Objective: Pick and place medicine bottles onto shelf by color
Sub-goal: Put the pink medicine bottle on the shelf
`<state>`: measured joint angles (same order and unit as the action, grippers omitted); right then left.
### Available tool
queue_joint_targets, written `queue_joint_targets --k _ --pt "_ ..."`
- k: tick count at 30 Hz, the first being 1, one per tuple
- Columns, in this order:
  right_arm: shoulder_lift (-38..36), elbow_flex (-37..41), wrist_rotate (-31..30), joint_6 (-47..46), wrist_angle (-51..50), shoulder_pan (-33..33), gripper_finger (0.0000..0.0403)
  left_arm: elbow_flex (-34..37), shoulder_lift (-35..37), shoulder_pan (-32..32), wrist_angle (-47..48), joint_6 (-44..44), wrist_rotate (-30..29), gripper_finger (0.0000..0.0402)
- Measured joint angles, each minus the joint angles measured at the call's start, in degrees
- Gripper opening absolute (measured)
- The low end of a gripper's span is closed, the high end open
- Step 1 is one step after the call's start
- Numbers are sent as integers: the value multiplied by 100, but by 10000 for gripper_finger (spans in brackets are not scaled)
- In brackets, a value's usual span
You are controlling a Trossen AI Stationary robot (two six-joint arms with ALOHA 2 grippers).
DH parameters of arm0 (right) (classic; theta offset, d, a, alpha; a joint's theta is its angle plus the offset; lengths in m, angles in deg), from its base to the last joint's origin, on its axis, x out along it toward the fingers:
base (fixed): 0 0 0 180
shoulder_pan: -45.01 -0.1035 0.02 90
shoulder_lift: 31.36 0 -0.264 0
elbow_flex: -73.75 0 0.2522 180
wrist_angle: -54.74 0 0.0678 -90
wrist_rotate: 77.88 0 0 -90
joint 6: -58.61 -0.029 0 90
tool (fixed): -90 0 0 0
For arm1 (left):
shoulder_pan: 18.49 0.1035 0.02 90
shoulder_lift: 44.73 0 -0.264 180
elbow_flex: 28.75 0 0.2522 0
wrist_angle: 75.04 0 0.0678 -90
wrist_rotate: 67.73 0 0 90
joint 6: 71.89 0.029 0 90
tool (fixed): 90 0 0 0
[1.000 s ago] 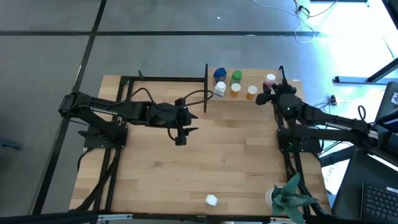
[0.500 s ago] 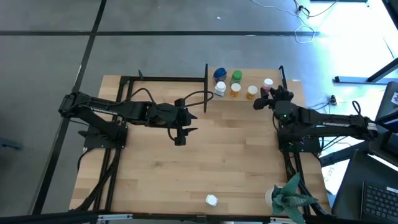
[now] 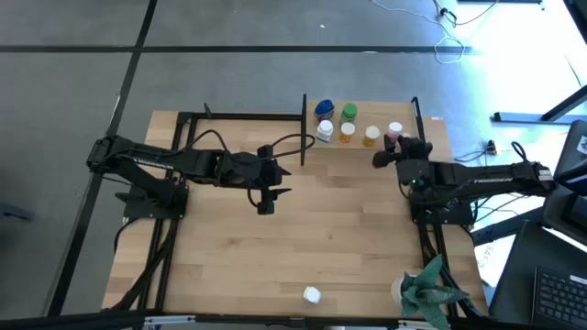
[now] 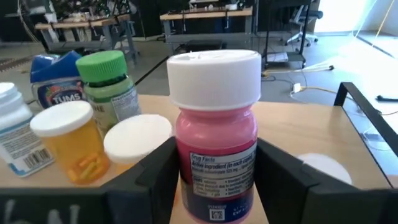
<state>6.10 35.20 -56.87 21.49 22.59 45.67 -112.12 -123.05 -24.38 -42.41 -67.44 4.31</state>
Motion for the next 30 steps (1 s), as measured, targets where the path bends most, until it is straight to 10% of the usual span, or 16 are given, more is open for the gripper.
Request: queue_joint_targets --k 30 --pt "1079 0 -809 -1395 -444 -435 184 0 0 0 2 2 0 193"
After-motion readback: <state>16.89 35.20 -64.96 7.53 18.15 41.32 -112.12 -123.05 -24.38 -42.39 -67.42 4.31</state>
